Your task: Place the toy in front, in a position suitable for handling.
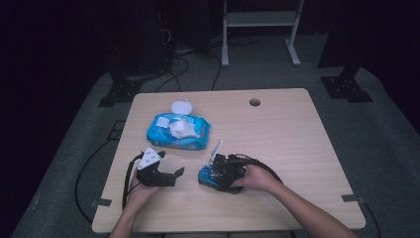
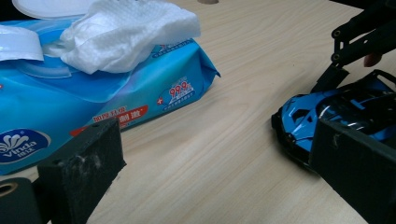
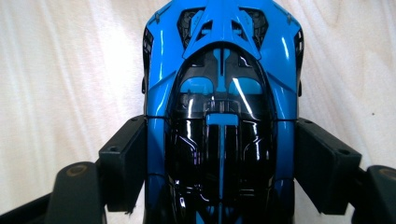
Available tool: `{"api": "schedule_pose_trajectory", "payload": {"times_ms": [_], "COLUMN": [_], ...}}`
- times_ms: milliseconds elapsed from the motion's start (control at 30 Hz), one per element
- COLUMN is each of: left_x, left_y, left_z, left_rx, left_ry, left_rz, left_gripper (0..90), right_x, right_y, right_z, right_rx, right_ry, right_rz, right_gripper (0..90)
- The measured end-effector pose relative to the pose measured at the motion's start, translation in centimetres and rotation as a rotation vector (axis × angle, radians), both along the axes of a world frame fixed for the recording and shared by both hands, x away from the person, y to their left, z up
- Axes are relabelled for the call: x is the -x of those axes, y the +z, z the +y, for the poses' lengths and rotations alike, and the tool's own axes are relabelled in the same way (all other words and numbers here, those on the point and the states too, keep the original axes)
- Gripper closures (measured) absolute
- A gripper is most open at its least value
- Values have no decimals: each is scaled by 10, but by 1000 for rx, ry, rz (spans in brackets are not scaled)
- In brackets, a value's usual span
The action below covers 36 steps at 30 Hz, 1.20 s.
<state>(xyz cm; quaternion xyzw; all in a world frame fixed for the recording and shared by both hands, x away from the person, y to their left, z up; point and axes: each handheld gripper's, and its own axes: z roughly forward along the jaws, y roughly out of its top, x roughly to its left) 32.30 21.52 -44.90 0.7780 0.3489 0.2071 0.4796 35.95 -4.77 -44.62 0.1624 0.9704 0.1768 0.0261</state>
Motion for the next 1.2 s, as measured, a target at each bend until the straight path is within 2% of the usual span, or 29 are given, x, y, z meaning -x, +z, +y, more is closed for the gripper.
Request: {"api": "schedule_pose_trajectory", "payload": {"times_ms": [167, 233, 333, 433, 567, 667, 733, 800, 867, 933, 1033, 1200], "left_x": [0, 1, 1, 1, 0, 0, 1, 0, 1, 1, 1, 1], "left_y": [0, 0, 0, -1, -2, -2, -2, -2, -2, -2, -2, -2], "left_z": [-2, -2, -3, -3, -5, -6, -7, -7, -8, -8, -7, -8], "left_rx": [-10, -13, -13, -13, -9, -18, -26, -32, -34, -34, -30, -17], "left_ry": [-8, -12, -16, -19, -22, -28, -31, -33, -36, -38, -37, -43], "left_rz": [-1, 0, 0, -2, 4, 4, 2, 0, 1, -4, -6, -22], "left_gripper": [24, 24, 24, 24, 24, 24, 24, 24, 24, 24, 24, 24], "right_x": [-1, -4, -4, 2, 4, -4, -11, -18, -29, -37, -58, -90], "right_y": [-1, -3, -2, 9, 35, 60, 74, 83, 90, 92, 88, 75], "right_z": [1, -1, -3, -9, -18, -21, -17, -10, 6, 16, 36, 52], "right_rx": [-8, -23, -33, -77, -142, -216, -275, -306, -331, -348, -354, -391], "right_ry": [5, 0, -9, -4, -14, -36, -50, -57, -68, -81, -107, -192], "right_rz": [-26, 2, 25, -7, -36, -101, -124, -148, -195, -208, -232, -191], "right_gripper": [265, 257, 193, 187, 188, 188, 197, 210, 217, 226, 232, 292]}}
